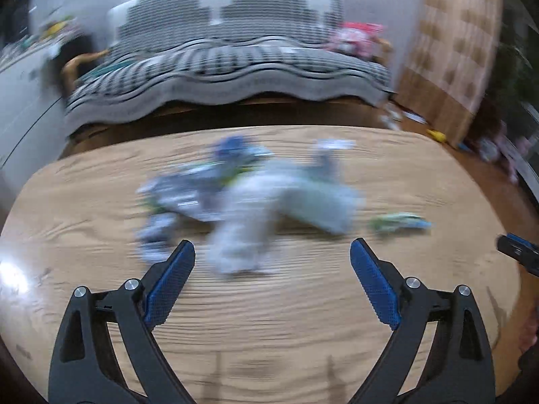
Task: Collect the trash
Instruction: 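Swing both open tools back toward the table, then grasp the white tissue with right tool while left tool grasps crumpled blue wrapper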
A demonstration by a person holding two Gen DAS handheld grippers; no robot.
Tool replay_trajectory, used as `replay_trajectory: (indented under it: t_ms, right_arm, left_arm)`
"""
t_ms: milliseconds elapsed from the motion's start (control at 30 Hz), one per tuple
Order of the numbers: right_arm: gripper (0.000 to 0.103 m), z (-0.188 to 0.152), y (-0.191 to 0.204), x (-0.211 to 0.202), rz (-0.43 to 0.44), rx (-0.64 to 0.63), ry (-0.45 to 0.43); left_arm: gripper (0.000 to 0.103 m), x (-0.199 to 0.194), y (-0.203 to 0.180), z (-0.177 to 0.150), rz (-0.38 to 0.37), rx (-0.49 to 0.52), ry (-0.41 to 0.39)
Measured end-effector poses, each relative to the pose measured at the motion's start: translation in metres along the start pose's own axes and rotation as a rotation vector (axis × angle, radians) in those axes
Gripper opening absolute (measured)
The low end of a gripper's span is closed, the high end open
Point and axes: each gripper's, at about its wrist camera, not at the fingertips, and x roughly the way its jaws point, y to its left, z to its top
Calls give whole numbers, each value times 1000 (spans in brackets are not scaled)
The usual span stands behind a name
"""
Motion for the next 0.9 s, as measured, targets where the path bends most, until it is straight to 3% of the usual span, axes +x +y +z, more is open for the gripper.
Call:
replay_trajectory:
  t_ms: [100, 200, 433, 533, 600, 633, 667, 767, 900]
  right_arm:
    - [76, 5, 46, 23, 32, -57, 24]
    - [76, 4, 85, 42, 71, -103, 43]
    - [76, -3, 172, 86, 190, -197, 125]
    - [76, -5, 195, 102, 211, -208, 144]
    - [76, -5, 207, 112, 225, -213, 160]
    - [76, -5, 215, 118, 229, -216, 169]
    - [76, -5, 220, 123, 232, -219, 174]
    - [76, -3, 231, 134, 241, -212, 179]
    - [76, 3, 250, 152, 250, -210, 187]
  left_arm:
    - [91, 9, 53, -4, 47, -87, 22]
    - [91, 30, 87, -6, 77, -113, 60]
    - [88, 65, 114, -5, 92, -133, 96]
    - [77, 78, 118, -3, 65, -150, 114]
    - [55, 87, 114, -4, 64, -135, 137]
    - [50, 88, 113, -5, 57, -135, 141]
    - [35, 88, 112, -5, 65, -130, 138]
    - [25, 80, 114, -6, 70, -133, 144]
    - [26, 59, 124, -6, 95, -160, 121]
